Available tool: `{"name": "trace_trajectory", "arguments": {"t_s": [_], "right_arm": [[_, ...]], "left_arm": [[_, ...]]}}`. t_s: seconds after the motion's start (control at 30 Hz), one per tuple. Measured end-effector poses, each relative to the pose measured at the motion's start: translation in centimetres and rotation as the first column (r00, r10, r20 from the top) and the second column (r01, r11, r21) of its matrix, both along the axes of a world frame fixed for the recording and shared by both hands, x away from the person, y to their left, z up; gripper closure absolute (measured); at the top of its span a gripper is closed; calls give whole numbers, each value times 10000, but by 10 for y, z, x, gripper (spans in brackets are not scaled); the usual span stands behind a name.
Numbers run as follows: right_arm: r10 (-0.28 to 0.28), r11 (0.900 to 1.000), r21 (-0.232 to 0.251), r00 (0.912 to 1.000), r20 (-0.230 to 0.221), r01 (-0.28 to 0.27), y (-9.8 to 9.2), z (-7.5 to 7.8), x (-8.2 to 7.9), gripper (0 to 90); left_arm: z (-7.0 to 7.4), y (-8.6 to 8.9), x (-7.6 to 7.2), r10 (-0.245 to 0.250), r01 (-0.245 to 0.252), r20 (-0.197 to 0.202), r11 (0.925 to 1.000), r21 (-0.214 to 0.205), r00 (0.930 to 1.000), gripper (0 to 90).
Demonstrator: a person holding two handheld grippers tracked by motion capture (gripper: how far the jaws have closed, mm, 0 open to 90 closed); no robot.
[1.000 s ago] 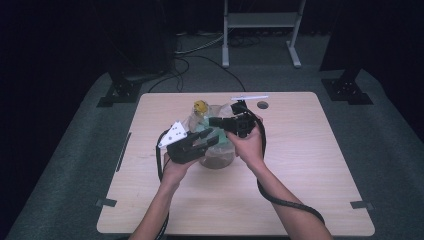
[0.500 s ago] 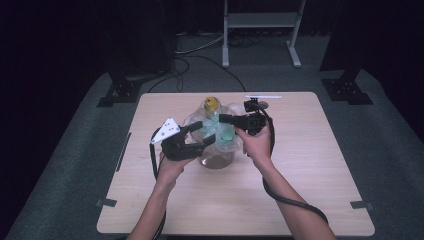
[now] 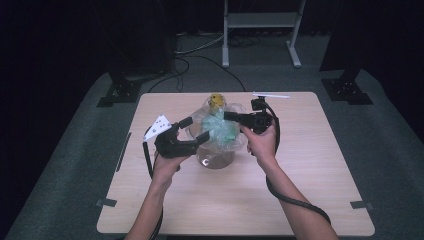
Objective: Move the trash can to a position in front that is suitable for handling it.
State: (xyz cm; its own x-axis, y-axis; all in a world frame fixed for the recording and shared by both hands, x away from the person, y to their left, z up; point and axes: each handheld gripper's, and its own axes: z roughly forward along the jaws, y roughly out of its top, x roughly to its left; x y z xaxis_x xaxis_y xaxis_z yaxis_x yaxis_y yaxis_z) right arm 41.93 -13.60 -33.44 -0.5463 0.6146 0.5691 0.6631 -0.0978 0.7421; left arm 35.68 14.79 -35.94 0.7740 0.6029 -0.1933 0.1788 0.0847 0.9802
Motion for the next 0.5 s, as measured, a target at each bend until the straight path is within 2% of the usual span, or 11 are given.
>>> {"name": "trace_trajectory", "arguments": {"t_s": [0.3,0.5], "right_arm": [[-136,9990,417,9999,52,134,-12,7,-2,870],[-255,9986,477,9995,176,246,-17,14,-2,870]], "left_arm": [[4,11,0,254,-252,78,9993,-271,9996,85],[5,14,-1,303,-299,106,9988,-387,9995,85]]}}
